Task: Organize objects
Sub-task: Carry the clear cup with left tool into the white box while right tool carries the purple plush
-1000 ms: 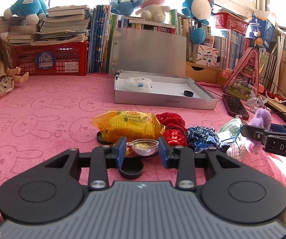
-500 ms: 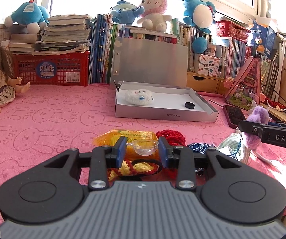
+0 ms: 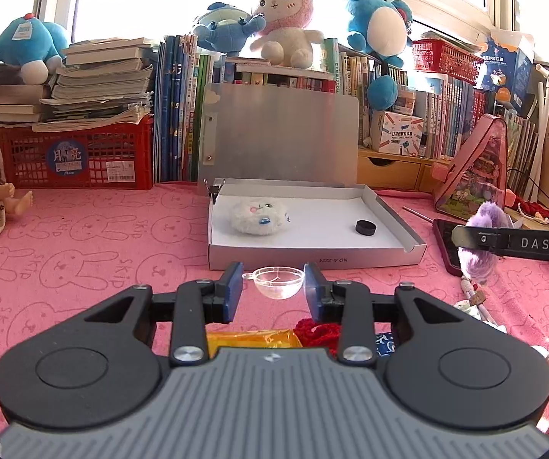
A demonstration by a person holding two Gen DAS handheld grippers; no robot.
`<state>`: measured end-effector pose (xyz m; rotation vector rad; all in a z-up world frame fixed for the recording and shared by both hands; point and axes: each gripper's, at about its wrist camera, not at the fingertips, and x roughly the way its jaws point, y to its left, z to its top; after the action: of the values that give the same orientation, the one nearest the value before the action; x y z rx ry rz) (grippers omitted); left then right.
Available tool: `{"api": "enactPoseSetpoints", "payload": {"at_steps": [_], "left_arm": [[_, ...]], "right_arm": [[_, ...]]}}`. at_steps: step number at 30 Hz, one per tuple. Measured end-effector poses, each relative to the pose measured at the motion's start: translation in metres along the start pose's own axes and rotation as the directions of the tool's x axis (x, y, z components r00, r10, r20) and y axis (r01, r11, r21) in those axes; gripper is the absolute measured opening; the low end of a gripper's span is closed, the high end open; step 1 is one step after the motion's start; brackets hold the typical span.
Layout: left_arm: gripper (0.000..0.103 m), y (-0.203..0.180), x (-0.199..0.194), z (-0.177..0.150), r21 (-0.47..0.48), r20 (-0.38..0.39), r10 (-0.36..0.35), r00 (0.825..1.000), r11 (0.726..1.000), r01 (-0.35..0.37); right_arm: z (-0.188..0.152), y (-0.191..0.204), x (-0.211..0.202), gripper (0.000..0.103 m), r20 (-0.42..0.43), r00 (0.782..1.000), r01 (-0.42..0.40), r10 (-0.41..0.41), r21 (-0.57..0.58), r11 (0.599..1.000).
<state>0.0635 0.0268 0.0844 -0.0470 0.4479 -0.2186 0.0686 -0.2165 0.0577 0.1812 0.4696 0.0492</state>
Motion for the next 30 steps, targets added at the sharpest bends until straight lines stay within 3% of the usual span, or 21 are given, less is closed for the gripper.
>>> {"api": "enactPoseSetpoints", "payload": {"at_steps": [11, 17, 23, 30], "left_arm": [[0.04, -0.001, 0.07, 0.063, -0.005, -0.038, -0.031, 0.999, 1.0, 0.031], [0.04, 0.002, 0.123, 0.085, -0.083, -0.099, -0.038, 0.994, 0.996, 0.03], [0.04, 0.009, 0.18, 0.089, -0.114, -0.206, 0.008, 0.979, 0.993, -0.032], [0.04, 0.012, 0.214, 0.081, -0.093, -0.253, 0.044, 0.966, 0.993, -0.069]], "right_arm": [[0.047, -0.023, 0.054, 0.066, -0.054, 0.998, -0.022, 0.028, 0.107, 0.994], [0.063, -0.026, 0.096, 0.066, -0.095, 0.995, -0.006, 0.018, 0.133, 0.991], [0.059, -0.034, 0.138, 0.066, -0.179, 0.983, 0.004, 0.03, 0.189, 0.982], [0.05, -0.032, 0.167, 0.066, -0.22, 0.975, 0.034, 0.005, 0.171, 0.985]]}}
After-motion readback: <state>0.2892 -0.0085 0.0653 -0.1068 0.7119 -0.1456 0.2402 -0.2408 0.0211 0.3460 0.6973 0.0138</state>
